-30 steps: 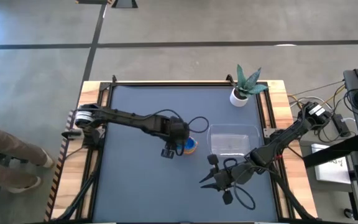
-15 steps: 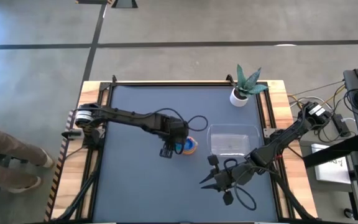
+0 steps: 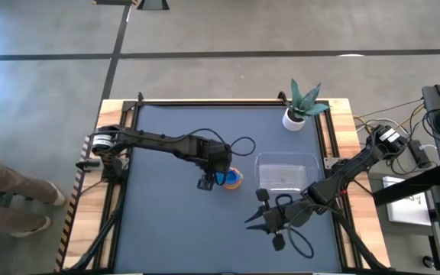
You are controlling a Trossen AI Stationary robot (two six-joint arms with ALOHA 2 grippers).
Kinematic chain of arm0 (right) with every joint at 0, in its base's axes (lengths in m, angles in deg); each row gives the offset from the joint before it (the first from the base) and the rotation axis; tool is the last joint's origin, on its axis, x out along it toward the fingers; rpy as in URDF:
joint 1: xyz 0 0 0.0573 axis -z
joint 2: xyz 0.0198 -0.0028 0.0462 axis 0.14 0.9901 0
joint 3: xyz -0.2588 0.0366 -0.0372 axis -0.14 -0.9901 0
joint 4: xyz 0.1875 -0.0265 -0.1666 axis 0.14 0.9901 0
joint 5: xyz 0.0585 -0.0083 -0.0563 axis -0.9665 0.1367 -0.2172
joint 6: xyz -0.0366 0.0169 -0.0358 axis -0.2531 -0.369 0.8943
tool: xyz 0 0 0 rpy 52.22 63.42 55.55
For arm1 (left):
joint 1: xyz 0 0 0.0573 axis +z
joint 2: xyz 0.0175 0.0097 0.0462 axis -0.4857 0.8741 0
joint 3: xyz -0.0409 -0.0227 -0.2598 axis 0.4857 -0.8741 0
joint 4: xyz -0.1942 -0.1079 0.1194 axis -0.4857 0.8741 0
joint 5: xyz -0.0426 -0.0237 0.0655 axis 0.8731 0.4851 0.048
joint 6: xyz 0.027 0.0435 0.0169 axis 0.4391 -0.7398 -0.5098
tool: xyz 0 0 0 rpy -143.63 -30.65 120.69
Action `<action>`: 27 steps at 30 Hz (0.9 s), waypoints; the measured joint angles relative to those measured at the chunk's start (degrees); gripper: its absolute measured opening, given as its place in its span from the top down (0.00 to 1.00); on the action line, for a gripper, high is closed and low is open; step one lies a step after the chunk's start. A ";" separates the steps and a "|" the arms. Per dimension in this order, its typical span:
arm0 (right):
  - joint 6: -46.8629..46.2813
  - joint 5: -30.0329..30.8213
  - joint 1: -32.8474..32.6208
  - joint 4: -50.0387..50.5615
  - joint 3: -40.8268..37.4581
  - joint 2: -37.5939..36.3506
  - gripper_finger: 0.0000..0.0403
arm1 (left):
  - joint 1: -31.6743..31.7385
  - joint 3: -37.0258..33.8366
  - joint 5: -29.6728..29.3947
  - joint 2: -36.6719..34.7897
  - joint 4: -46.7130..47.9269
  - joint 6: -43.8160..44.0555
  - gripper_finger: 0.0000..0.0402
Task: Nest measuring cups in basket
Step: Stack the blue measuring cup on top of the red measuring cup, then adjust the stacked measuring cups
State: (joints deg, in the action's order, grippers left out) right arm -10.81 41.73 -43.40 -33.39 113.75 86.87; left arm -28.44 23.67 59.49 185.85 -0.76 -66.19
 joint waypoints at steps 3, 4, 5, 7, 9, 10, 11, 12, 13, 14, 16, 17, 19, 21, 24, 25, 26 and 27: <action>-0.41 0.05 0.00 0.02 0.00 0.00 0.83 | 0.20 -0.02 0.00 -2.24 2.49 -0.73 0.33; -0.45 0.07 0.00 0.01 0.00 0.00 0.83 | 0.33 -0.02 0.00 -3.46 3.19 -1.07 0.32; -0.49 0.08 0.00 0.01 0.00 0.00 0.83 | 0.52 -0.08 0.01 -4.79 3.82 -1.38 0.31; -0.67 0.16 0.00 0.00 0.00 0.00 0.83 | 1.04 -0.79 0.27 -7.83 3.37 -1.81 0.31; -1.29 0.32 0.00 0.00 0.00 0.01 0.83 | 2.06 -1.96 0.62 -10.96 1.68 -2.34 0.31; -1.39 0.71 0.00 0.02 0.00 0.02 0.83 | 2.66 -2.75 0.64 -12.44 0.60 -2.66 0.31; -1.52 1.28 -0.02 0.01 0.00 0.02 0.83 | 3.32 -3.60 0.68 -13.99 -0.34 -2.99 0.31; -1.88 1.49 -0.02 0.05 0.00 0.02 0.83 | 4.12 -4.56 0.70 -15.34 -1.31 -3.19 0.31; -2.44 1.51 -0.02 0.02 0.00 0.04 0.83 | 4.99 -5.57 0.79 -16.60 -2.84 -3.24 0.31; -2.84 1.51 -0.01 0.00 0.00 0.04 0.83 | 5.90 -6.85 0.84 -17.76 -5.16 -3.27 0.31; -2.88 1.92 -0.02 -0.39 0.00 0.04 0.83 | 7.92 -9.79 0.92 -19.55 -9.92 -3.27 0.31; -2.97 2.92 0.01 -0.56 0.00 0.04 0.83 | 8.95 -11.30 1.40 -20.05 -12.25 -3.27 0.32; -4.16 6.88 0.08 -0.54 0.00 0.26 0.83 | 11.21 -13.96 4.13 -20.25 -16.32 -3.26 0.33; -5.77 11.65 0.49 -0.44 0.00 0.85 0.83 | 13.16 -16.49 7.02 -19.65 -19.62 -3.11 0.35; -5.90 13.40 1.78 -0.32 0.00 1.48 0.83 | 15.21 -19.07 7.99 -17.89 -23.31 -2.46 0.38; -5.90 13.34 2.32 -0.46 0.00 1.62 0.83 | 15.67 -19.69 7.99 -17.25 -24.39 -2.15 0.39; -5.90 13.20 2.80 -0.39 0.00 1.67 0.83 | 16.01 -20.18 7.97 -16.59 -25.44 -2.00 0.40; -5.90 13.17 3.36 -0.37 0.00 1.80 0.83 | 16.21 -20.56 7.98 -15.96 -26.15 -1.90 0.41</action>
State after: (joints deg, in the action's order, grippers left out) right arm -16.71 54.90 -40.05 -33.76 113.75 88.67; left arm -12.23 3.11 67.47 169.89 -26.92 -68.10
